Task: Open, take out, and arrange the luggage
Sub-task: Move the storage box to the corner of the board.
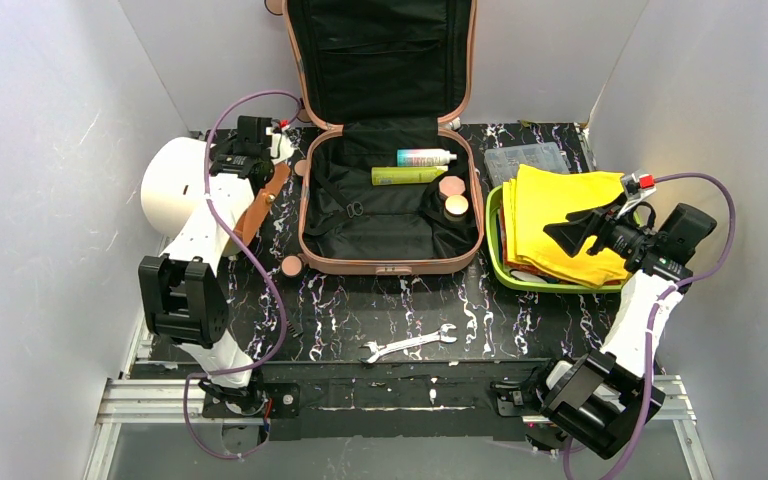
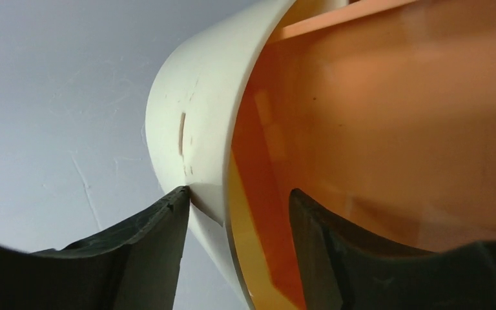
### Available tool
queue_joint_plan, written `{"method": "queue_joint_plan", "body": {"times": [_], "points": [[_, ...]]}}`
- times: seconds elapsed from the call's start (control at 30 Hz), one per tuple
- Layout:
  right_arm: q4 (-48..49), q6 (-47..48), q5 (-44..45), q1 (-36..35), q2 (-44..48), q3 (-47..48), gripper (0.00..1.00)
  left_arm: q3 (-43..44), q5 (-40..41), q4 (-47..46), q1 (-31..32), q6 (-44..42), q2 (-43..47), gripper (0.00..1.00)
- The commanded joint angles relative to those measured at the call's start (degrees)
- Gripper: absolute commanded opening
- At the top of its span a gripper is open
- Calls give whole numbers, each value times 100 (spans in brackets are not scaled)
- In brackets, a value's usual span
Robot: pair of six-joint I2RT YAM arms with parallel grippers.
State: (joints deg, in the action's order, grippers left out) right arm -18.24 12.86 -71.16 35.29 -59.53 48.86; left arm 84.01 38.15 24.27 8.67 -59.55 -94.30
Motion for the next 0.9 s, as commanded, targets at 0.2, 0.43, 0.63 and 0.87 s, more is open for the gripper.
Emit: {"method": "queue_joint_plan", "body": {"times": [0.2,0.43,0.63,0.87], "points": [[-161,46,-112,-94,90,201,94,876,-1122,953,197,1084,186,98],[-382,292,1446,-1676,30,198,93,1081,-891,447,57,796,433,98],[-429,362,1817,-2457,-33,378,87,730,-1137,92,-82,824,732,98],[-296,524,3078,-3694,-585,942,84,2073,-3324,1340,-1161,2761,1023,98]]}}
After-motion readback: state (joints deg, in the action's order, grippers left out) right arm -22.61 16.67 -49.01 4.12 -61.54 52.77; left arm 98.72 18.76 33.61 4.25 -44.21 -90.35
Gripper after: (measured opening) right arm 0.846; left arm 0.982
